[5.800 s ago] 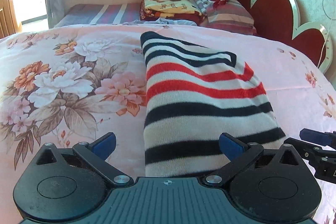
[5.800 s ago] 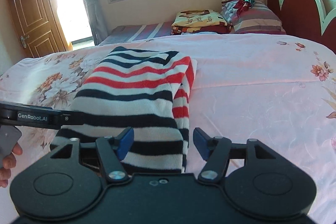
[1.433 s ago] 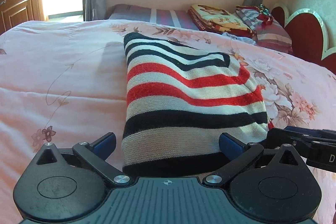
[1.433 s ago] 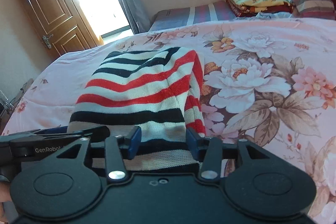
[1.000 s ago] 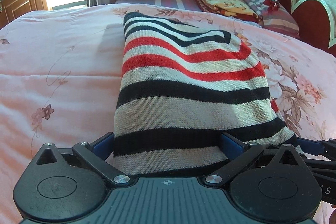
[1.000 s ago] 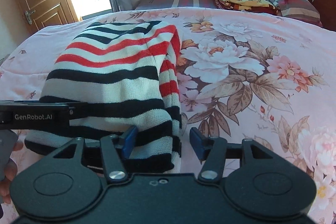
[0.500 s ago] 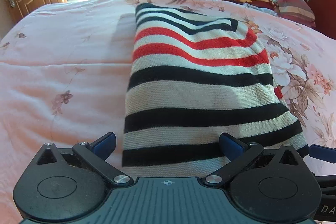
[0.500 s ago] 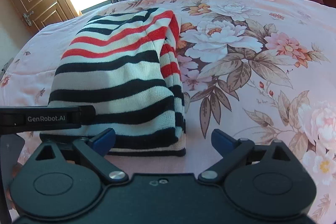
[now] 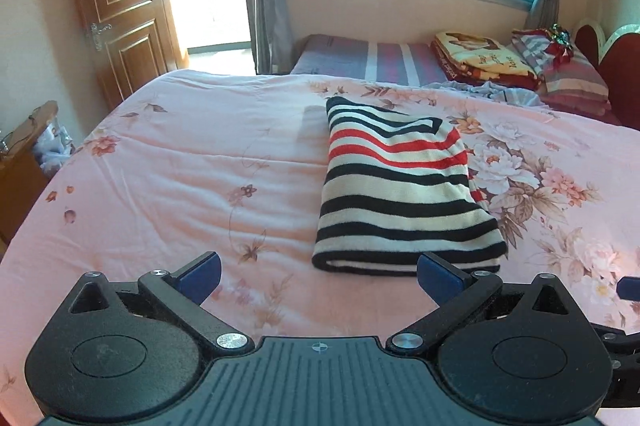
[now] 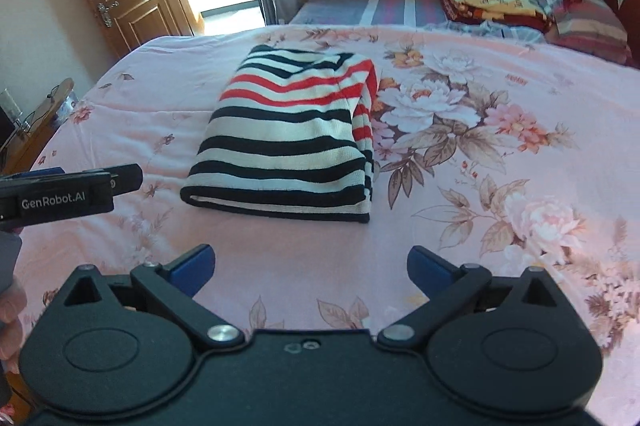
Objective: Fold small clothes
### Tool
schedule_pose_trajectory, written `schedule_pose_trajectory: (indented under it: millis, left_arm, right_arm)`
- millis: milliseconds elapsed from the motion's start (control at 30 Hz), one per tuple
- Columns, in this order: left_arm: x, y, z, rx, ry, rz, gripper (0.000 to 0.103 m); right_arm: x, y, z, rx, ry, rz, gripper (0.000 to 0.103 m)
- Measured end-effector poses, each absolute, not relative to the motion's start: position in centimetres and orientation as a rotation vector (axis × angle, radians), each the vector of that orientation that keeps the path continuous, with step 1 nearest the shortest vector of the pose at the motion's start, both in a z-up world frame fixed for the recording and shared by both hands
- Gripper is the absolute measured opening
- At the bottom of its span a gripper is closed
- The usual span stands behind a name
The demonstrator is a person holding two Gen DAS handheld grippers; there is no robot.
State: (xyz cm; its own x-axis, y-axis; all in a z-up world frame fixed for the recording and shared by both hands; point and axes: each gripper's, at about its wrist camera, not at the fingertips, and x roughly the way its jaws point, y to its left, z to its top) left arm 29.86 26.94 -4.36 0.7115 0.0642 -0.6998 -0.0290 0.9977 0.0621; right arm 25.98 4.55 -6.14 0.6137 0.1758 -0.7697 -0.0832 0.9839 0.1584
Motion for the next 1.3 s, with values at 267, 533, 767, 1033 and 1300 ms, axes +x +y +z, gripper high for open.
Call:
schedule_pose_trajectory:
  millis: [267, 533, 767, 1033, 1300]
  left_arm:
    - [17.4, 25.0, -0.2, 0.037, 0.709, 0.044, 0.103]
    - [7.9, 24.2, 3.9, 0.045, 0.64, 0.018, 0.103]
    - [4.3, 25.5, 5.4, 0.019, 0.621, 0.045, 0.103]
    - [3.2, 25.4, 5.7, 0.005, 0.61, 0.053, 0.103]
    - [3.0, 24.7, 5.9, 0.018, 0.6, 0.053, 0.103]
  right_arm:
    - [13.3, 3.4, 0.0, 0.037, 0.669, 0.115, 0.102]
    - [4.0, 2.8, 4.6, 0.017, 0.47, -0.007, 0.102]
    - [1.5, 2.6, 5.0, 0.047, 0.468, -0.006, 0.102]
    - [0.0, 2.6, 5.2, 0.048, 0.46, 0.005, 0.102]
    - [-0.6, 2.6, 5.4, 0.048, 0.449, 0.001, 0.102]
